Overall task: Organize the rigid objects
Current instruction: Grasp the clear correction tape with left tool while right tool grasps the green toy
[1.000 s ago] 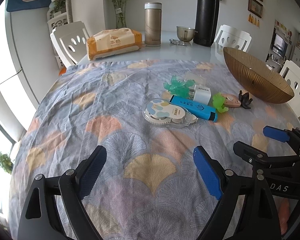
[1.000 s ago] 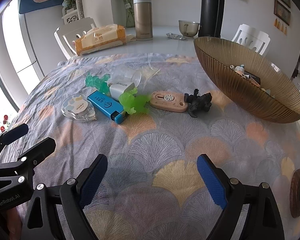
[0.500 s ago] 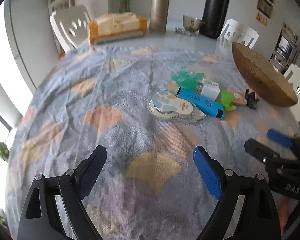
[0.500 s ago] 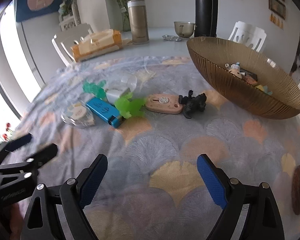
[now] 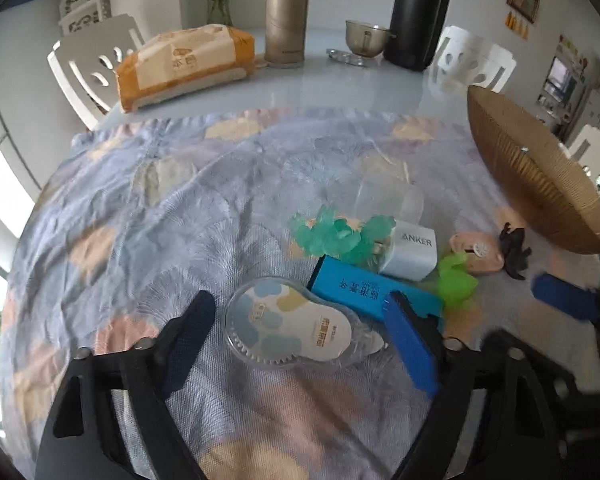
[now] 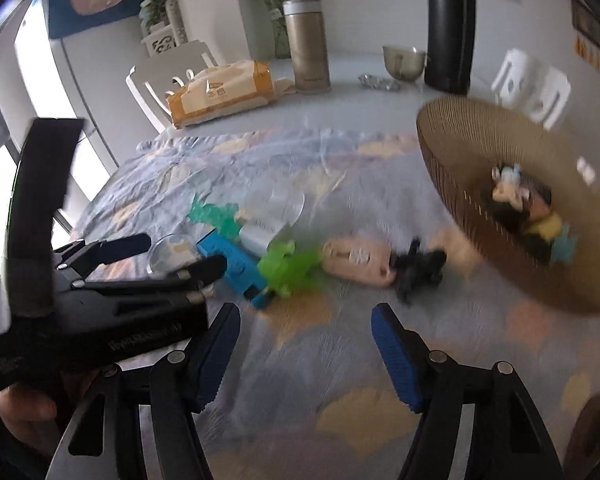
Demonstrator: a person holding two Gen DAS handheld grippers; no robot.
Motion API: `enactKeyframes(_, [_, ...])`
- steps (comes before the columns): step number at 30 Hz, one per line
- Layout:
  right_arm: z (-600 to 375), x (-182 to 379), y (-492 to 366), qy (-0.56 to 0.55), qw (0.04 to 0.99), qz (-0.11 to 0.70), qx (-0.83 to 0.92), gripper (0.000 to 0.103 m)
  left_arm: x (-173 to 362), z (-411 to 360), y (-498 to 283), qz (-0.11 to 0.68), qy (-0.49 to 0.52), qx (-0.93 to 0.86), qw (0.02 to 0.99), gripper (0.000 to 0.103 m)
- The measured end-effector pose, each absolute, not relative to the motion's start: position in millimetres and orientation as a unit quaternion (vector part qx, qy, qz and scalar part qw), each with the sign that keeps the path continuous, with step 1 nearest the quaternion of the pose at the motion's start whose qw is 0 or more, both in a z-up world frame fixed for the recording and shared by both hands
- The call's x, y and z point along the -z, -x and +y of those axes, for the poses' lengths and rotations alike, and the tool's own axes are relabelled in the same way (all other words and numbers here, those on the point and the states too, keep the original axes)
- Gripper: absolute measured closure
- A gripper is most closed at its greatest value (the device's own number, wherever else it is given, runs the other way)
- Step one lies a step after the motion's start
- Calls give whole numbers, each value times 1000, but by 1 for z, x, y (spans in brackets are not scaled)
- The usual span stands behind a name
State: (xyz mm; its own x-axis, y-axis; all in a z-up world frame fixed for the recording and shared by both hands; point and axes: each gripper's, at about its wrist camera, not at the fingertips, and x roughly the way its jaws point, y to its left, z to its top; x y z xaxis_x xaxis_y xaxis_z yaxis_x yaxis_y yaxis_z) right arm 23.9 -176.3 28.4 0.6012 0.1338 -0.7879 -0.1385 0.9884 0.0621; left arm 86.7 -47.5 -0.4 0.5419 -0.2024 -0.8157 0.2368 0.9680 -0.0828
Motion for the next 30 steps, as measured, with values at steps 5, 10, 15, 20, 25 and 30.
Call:
enactKeyframes(5, [-178,-19,-43,-5,886,454,-95,41,-2,-24,-76,471,-27,141,870,32])
enactKeyframes(10, [-173,-7,-58,-22,883,457,-105,48,-3,3,-66,475,-14,137,869,32])
enactKeyframes(15, [-176,-6,-57,-44,892,436,-108,65,-3,-8,-64,488,-7,166,857,31])
enactKeyframes(20, [-180,-11,-46,-38,902,416,-111,66,0,-17,-59,486,-15,123,865,29])
enactKeyframes(25, [-176,-19,-32,-28,909,399,-121,66,1,-23,-53,467,-34,114,876,34])
enactKeyframes(30, [-181,-34,-12,-41,913,385,-131,66,-7,-31,-36,454,-35,183,871,39])
